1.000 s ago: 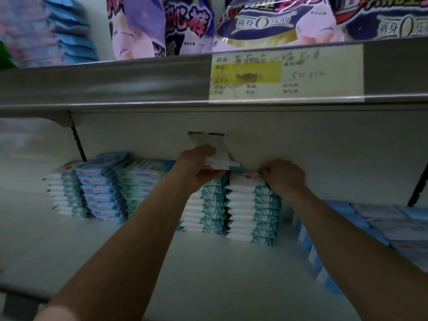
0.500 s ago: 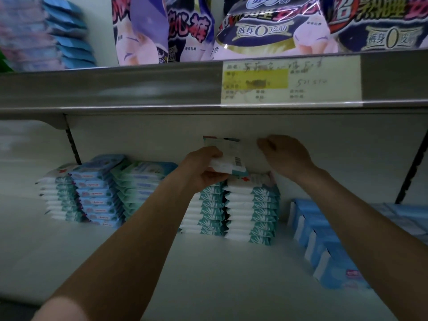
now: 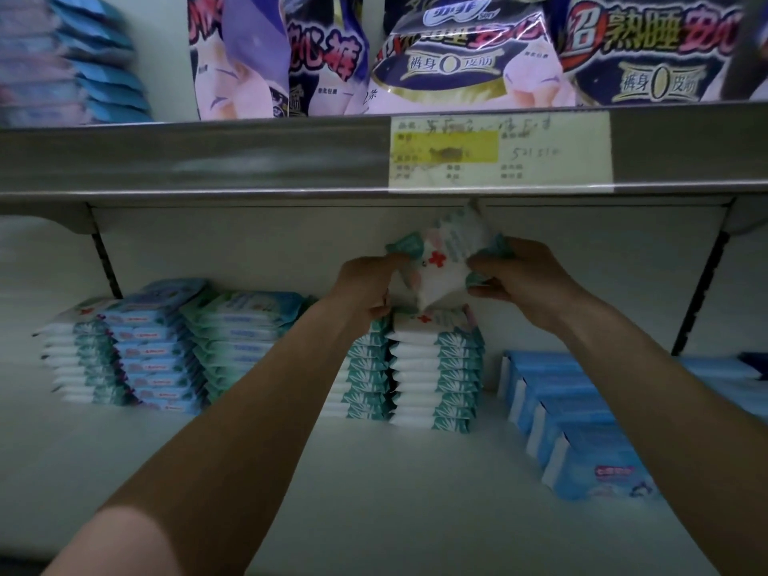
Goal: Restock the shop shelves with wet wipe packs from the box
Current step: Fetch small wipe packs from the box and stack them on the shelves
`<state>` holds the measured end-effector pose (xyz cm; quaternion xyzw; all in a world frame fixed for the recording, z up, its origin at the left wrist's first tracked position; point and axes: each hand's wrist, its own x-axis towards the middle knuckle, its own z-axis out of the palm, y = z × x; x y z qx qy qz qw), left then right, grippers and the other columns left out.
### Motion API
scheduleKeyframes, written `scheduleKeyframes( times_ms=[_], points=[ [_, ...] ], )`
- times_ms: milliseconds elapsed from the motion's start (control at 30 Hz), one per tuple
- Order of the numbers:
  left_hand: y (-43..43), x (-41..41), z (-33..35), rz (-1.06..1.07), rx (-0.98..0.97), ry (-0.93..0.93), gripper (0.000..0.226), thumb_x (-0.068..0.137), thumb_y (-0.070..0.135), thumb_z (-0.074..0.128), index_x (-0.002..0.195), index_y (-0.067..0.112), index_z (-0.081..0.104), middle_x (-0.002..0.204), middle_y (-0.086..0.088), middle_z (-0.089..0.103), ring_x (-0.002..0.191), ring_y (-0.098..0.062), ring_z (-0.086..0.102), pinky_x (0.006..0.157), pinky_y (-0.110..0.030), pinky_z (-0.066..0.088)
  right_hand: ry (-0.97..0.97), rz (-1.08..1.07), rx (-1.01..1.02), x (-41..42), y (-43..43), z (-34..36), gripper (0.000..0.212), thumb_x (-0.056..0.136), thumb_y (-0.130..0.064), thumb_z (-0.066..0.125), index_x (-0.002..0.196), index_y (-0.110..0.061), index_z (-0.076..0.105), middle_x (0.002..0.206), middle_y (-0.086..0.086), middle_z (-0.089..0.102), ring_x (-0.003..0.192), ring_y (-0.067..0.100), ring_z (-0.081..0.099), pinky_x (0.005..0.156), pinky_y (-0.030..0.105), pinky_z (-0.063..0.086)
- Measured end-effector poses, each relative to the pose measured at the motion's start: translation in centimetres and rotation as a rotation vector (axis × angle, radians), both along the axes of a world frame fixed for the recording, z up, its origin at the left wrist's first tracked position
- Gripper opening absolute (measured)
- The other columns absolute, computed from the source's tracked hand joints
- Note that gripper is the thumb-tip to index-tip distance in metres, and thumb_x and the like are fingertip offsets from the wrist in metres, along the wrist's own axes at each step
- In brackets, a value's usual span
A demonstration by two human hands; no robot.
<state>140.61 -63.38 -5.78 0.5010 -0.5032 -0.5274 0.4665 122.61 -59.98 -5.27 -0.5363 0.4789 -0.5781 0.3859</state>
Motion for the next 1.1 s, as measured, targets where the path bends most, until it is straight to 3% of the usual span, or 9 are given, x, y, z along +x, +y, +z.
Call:
scheduleKeyframes(
  times_ms=[133,233,333,467,567,667,900,1033,1100],
  points=[
    [-0.2,-0.3,-0.4,-0.134,0.077,0.065,0.013,0.093,0.011,0.060,0.089,0.000,0.062,0.090,-0.019,0.063,0.076,-0.028,0.063,0.056,-0.032,0.057,-0.017,0.088,0.170,-0.3,0.0,-0.9,0.009,0.090,-0.009,0.063,0.100,-0.008,0.062,0.090,0.009,0.070,0.075,0.016,0.068,0.069,0.023,0.059],
    [-0.6,-0.4,-0.6,-0.079,0.132,0.230,0.030,0.091,0.005,0.063,0.117,-0.007,0.058,0.116,-0.021,0.063,0.098,-0.031,0.064,0.077,-0.042,0.057,0.044,0.028,0.248,-0.2,0.0,-1.4,0.016,0.095,-0.022,0.058,0.088,-0.008,0.063,0.076,0.009,0.069,0.057,0.011,0.067,0.054,0.020,0.057],
    [-1.7,-0.1,-0.6,-0.056,0.110,0.268,0.017,0.087,-0.003,0.065,0.102,-0.010,0.062,0.111,-0.024,0.063,0.092,-0.031,0.063,0.086,-0.044,0.054,0.201,-0.051,0.275,0.0,-0.6,-2.0,0.025,0.098,-0.025,0.053,0.088,-0.004,0.063,0.067,0.010,0.061,0.044,0.008,0.054,0.042,0.017,0.046],
    [-2.1,-0.3,0.2,-0.108,0.023,-0.038,0.033,0.086,-0.011,0.059,0.118,-0.003,0.053,0.114,-0.019,0.051,0.109,-0.033,0.058,0.086,-0.043,0.054,0.135,-0.087,0.291,0.2,-1.1,-2.3,0.020,0.097,-0.014,0.054,0.086,-0.001,0.063,0.070,0.011,0.064,0.043,0.008,0.060,0.041,0.015,0.048],
    [-2.5,-0.9,0.5,-0.099,-0.187,-0.554,0.019,0.087,-0.003,0.059,0.079,0.013,0.052,0.085,-0.006,0.049,0.096,-0.026,0.053,0.080,-0.035,0.048,0.187,-0.072,0.341,0.5,-1.2,-2.7,0.019,0.096,-0.010,0.053,0.081,-0.004,0.062,0.070,0.010,0.067,0.043,0.005,0.062,0.040,0.015,0.047],
    [-3.7,-1.1,0.0,-0.132,-0.329,-0.925,0.005,0.086,0.007,0.058,0.086,0.011,0.056,0.089,-0.010,0.054,0.085,-0.022,0.053,0.072,-0.030,0.043,0.240,-0.129,0.375,0.6,-1.6,-3.3,0.021,0.096,-0.005,0.050,0.076,-0.002,0.058,0.065,0.010,0.064,0.037,0.004,0.057,0.036,0.014,0.041],
    [-4.9,-0.2,-1.0,-0.206,-0.419,-1.089,0.030,0.087,0.009,0.052,0.058,0.015,0.046,0.066,0.000,0.051,0.065,-0.018,0.049,0.065,-0.025,0.038,0.293,-0.148,0.466,0.3,-2.0,-3.9,0.018,0.097,0.001,0.038,0.092,0.001,0.056,0.057,0.009,0.067,0.032,0.003,0.053,0.030,0.012,0.023],
    [-4.7,0.3,-1.7,-0.350,-0.390,-1.258,0.006,0.092,0.023,0.052,0.094,0.025,0.057,0.105,0.000,0.059,0.108,-0.025,0.058,0.100,-0.037,0.044,0.400,-0.124,0.464,0.8,-2.3,-3.8,0.017,0.095,-0.002,0.042,0.090,0.001,0.057,0.061,0.008,0.068,0.028,0.002,0.046,0.031,0.010,0.019],
    [-3.9,0.5,-1.7,-0.425,-0.396,-1.341,0.027,0.095,0.029,0.053,0.122,0.026,0.058,0.121,-0.001,0.054,0.119,-0.025,0.051,0.107,-0.044,0.036,0.535,-0.135,0.441,0.6,-2.7,-4.0,0.016,0.092,-0.006,0.049,0.082,0.000,0.060,0.066,0.012,0.067,0.031,0.005,0.045,0.029,0.011,0.021]
  ],
)
